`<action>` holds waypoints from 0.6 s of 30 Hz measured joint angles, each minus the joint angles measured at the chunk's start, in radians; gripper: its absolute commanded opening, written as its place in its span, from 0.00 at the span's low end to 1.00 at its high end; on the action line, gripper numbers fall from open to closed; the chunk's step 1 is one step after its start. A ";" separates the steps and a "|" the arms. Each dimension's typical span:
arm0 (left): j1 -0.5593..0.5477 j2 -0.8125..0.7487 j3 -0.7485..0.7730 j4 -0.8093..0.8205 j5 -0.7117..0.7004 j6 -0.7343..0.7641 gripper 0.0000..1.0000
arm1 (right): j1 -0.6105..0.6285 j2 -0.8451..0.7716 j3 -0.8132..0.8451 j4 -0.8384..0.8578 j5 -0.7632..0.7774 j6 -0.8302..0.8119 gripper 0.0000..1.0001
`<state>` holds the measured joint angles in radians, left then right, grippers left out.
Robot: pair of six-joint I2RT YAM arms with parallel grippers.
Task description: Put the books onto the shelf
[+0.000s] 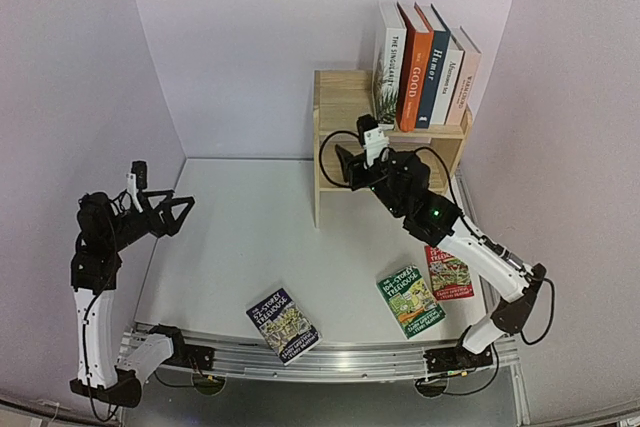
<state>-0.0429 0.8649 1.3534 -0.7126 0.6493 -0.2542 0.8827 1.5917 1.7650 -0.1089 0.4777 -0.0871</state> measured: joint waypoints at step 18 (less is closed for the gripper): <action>-0.002 -0.039 -0.384 -0.319 -0.005 0.527 1.00 | 0.179 0.366 -0.264 -0.394 -0.723 0.717 0.90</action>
<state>-0.0447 0.8262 0.9696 -1.0319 0.6442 0.2729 1.0620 1.9577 1.5013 -0.5031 -0.2449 0.6294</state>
